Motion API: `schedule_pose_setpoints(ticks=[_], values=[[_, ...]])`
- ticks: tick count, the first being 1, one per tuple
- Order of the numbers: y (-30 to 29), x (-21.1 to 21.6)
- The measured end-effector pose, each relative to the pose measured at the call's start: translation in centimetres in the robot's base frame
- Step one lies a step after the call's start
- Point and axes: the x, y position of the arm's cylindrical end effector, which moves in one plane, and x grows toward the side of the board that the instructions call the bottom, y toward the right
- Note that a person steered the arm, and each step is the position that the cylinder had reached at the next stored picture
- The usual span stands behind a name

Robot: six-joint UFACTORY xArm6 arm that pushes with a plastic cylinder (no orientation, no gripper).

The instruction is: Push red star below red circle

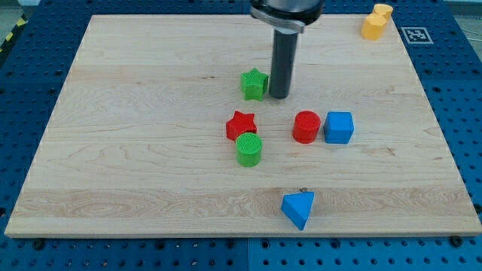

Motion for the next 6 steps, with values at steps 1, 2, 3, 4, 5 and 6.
schedule_pose_setpoints(ticks=[1,2,3,4,5,6], values=[[-0.4,-0.8],[-3.5,-0.8],[-3.6,-0.8],[-1.8,0.8],[-1.9,3.1],[-1.9,3.4]])
